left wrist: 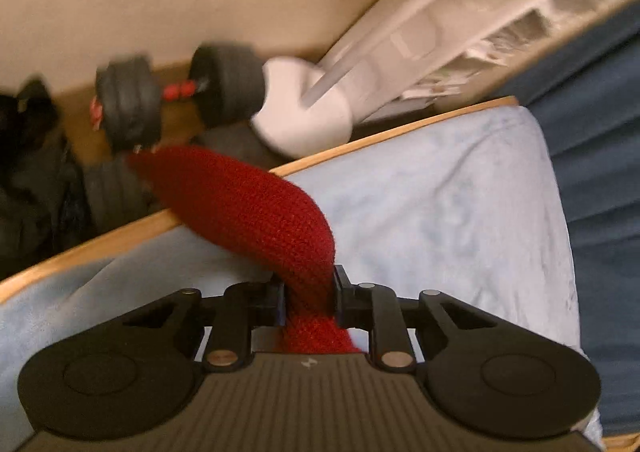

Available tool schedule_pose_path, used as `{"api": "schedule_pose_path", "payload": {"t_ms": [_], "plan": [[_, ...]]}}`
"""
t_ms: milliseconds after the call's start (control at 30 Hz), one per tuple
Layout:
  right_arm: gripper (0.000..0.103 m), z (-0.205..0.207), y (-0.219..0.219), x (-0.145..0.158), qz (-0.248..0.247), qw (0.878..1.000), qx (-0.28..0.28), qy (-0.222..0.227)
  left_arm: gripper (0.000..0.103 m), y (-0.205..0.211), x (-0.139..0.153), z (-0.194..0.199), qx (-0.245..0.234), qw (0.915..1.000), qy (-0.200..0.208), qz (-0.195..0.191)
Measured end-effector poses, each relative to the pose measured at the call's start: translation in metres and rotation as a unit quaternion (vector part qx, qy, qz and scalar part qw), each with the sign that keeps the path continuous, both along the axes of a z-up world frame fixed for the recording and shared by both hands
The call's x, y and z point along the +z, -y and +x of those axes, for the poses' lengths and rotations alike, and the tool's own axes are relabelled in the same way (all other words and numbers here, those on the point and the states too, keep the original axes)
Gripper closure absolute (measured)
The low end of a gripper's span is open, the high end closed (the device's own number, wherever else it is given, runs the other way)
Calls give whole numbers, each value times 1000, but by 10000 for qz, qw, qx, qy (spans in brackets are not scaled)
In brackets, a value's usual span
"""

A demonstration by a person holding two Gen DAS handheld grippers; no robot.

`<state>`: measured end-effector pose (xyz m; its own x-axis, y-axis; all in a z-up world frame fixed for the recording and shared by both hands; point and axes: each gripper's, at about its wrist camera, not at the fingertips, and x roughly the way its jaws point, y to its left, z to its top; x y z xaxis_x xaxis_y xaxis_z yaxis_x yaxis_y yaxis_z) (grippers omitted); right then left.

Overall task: Fold small clothes
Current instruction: 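Grasp the other sleeve cuff with the left tool and lift it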

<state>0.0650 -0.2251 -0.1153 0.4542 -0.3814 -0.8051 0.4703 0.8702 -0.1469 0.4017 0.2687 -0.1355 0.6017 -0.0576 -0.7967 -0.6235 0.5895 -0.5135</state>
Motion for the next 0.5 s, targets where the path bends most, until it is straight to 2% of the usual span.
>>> {"api": "schedule_pose_path", "payload": {"t_ms": [100,167,267,333,400,433,467,500], "plan": [[32,-10,15,-2,112,9997,-174,90,80,44,49,-4,-295,9975,533,345],[32,-18,24,-4,205,9994,-251,118,80,92,84,-8,-765,9894,1035,670],[32,-31,33,-7,244,9991,-307,141,80,177,118,-23,-1532,9688,1654,1031],[32,-39,39,-5,274,9987,-386,211,80,238,120,-46,-2110,9515,1911,1167],[33,-47,46,-3,335,9980,-454,278,77,297,102,-77,-2907,9268,1986,1311],[33,-51,50,-1,356,9976,-496,317,60,323,87,-93,-3424,9109,1853,1366],[33,-53,53,0,365,9973,-539,337,28,347,68,-109,-4107,8881,1563,1348],[33,-55,56,1,375,9970,-578,355,17,361,53,-123,-4534,8717,1273,1354]]}}
